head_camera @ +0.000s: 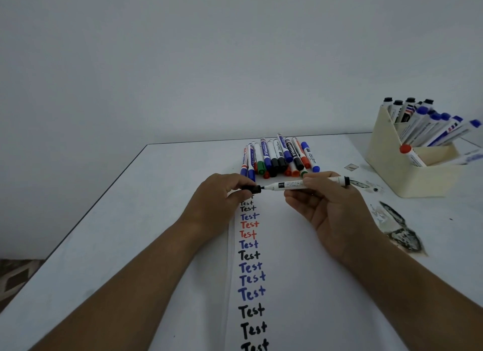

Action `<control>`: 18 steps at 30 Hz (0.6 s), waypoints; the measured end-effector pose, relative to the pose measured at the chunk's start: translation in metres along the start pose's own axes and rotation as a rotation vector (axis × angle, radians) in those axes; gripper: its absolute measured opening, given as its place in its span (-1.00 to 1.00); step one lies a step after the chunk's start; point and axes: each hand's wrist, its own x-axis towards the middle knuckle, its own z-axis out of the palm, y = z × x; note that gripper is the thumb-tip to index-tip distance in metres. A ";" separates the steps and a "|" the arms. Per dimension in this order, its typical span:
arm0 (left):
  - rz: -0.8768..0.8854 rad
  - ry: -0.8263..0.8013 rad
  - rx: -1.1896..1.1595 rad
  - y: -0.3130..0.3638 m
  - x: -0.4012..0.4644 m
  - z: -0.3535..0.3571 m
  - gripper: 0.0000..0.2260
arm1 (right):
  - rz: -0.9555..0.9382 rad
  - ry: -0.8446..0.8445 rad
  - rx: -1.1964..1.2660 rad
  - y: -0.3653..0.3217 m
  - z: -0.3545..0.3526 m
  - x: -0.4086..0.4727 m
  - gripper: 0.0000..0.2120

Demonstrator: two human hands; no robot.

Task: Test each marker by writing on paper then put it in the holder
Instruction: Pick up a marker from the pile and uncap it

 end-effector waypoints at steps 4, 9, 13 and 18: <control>-0.023 -0.016 0.000 0.002 0.000 0.000 -0.81 | 0.009 -0.009 -0.031 0.002 -0.001 0.001 -0.89; 0.014 -0.033 -0.017 0.006 -0.003 0.001 -0.79 | 0.017 -0.035 -0.141 0.003 0.000 0.000 -0.92; 0.007 -0.040 -0.014 0.008 -0.004 0.000 -0.79 | 0.012 -0.061 -0.192 0.005 0.000 0.000 -0.94; -0.010 -0.032 -0.023 0.013 -0.002 0.001 -0.81 | -0.011 -0.074 -0.222 0.005 0.000 -0.001 -0.92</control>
